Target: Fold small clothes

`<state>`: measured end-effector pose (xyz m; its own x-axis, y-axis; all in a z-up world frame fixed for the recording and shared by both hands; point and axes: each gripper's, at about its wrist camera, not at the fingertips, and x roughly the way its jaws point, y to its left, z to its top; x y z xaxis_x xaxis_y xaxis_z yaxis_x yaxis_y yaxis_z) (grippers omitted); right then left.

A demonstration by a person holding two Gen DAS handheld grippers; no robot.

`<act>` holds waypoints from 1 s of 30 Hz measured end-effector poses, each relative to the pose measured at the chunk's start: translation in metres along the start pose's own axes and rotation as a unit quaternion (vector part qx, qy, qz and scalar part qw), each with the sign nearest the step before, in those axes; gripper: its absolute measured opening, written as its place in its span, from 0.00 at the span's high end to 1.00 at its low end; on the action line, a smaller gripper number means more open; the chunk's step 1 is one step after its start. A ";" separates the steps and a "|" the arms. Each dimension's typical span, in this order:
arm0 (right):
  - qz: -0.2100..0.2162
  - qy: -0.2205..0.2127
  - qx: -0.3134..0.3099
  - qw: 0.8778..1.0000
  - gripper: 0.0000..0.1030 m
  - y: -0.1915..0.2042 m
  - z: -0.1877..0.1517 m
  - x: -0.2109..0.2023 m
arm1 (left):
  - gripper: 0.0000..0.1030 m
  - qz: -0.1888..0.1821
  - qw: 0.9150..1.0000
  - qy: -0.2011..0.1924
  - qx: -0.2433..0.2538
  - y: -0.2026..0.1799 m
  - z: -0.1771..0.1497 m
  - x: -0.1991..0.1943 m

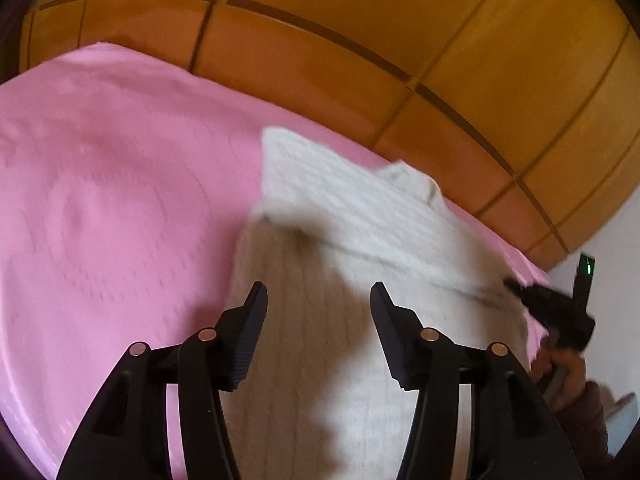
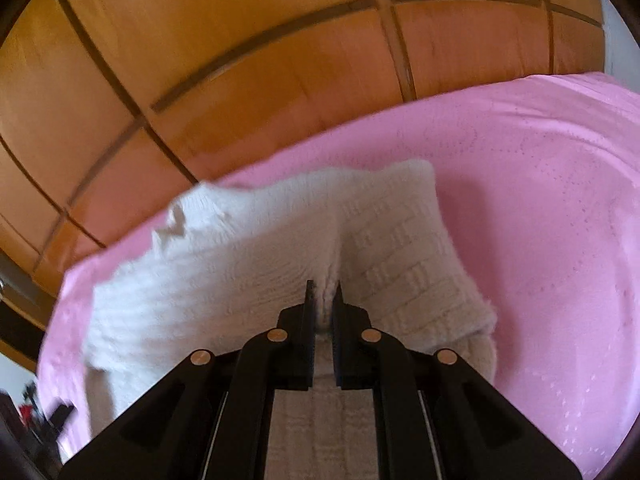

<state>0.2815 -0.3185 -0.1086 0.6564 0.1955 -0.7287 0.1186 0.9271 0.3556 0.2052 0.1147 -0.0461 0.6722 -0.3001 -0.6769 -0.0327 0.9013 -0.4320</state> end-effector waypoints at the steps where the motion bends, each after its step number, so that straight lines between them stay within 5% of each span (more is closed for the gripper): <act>1: -0.006 0.009 -0.008 1.000 0.93 0.000 -0.002 0.005 | 0.49 0.004 1.000 -0.001 0.004 -0.001 0.003 0.003; 4: -0.011 -0.006 -0.008 1.000 0.72 0.000 -0.003 0.000 | 0.49 0.008 1.000 -0.009 0.026 -0.009 0.014 0.007; 6: -0.029 -0.035 -0.012 0.999 0.47 0.005 0.001 -0.013 | 0.49 0.008 0.999 -0.018 0.044 -0.014 0.023 0.010; 8: -0.028 -0.065 -0.033 0.997 0.42 0.018 0.004 -0.028 | 0.49 0.012 0.998 -0.024 0.051 -0.016 0.031 0.016; 15: -0.025 -0.036 -0.103 0.994 0.38 0.066 0.004 0.004 | 0.49 0.005 0.999 0.008 0.051 -0.023 0.054 0.060; 19: -0.064 0.005 -0.107 0.992 0.37 0.057 -0.011 0.044 | 0.50 0.040 0.997 0.046 0.039 -0.013 0.050 0.093; 24: -0.058 -0.023 -0.117 0.991 0.33 0.054 -0.018 0.046 | 0.50 0.027 1.000 0.002 -0.016 0.018 0.069 0.074; 30: -0.060 -0.029 -0.121 0.990 0.30 0.054 -0.020 0.045 | 0.50 -0.004 0.994 0.033 -0.103 0.060 0.106 0.106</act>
<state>0.3025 -0.2528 -0.1338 0.6902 0.0666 -0.7205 0.0213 0.9935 0.1122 0.3531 0.1695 -0.0805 0.6231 -0.3328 -0.7078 -0.1836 0.8175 -0.5460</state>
